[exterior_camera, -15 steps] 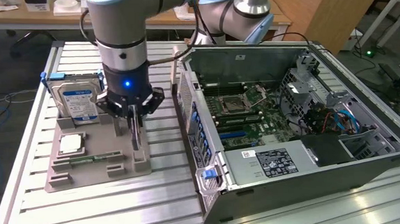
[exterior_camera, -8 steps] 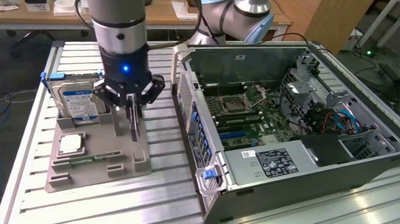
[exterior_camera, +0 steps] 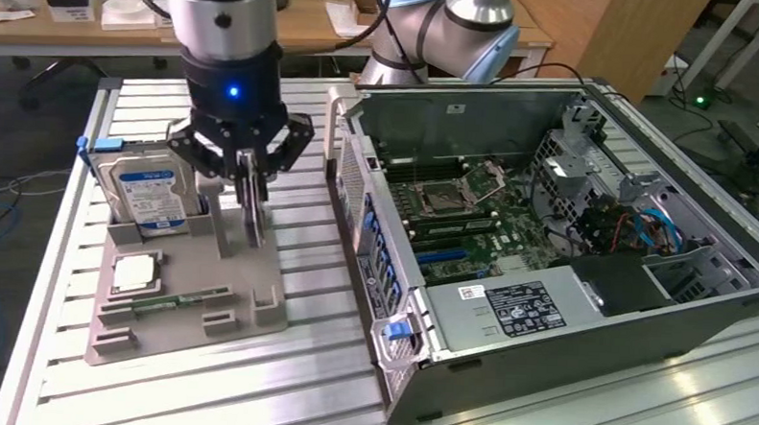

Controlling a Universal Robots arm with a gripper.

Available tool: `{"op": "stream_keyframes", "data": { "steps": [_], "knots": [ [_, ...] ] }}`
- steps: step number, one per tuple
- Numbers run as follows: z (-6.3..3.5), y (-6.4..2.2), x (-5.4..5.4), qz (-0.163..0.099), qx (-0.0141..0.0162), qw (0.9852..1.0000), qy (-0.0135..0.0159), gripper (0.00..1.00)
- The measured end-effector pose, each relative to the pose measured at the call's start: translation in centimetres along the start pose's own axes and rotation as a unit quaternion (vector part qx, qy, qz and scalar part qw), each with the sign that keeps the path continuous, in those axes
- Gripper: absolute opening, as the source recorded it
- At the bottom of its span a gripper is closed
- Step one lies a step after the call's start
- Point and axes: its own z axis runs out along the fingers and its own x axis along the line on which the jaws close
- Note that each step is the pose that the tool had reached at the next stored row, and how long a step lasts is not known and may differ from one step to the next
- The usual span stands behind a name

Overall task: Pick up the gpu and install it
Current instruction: 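Pick up the gpu and move the gpu toward the slot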

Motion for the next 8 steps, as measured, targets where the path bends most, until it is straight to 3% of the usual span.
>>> {"op": "stream_keyframes", "data": {
  "steps": [8],
  "knots": [
    [-3.59,0.10,-0.1,0.000,-0.0032,1.0000,0.0001,0.28]
  ]
}}
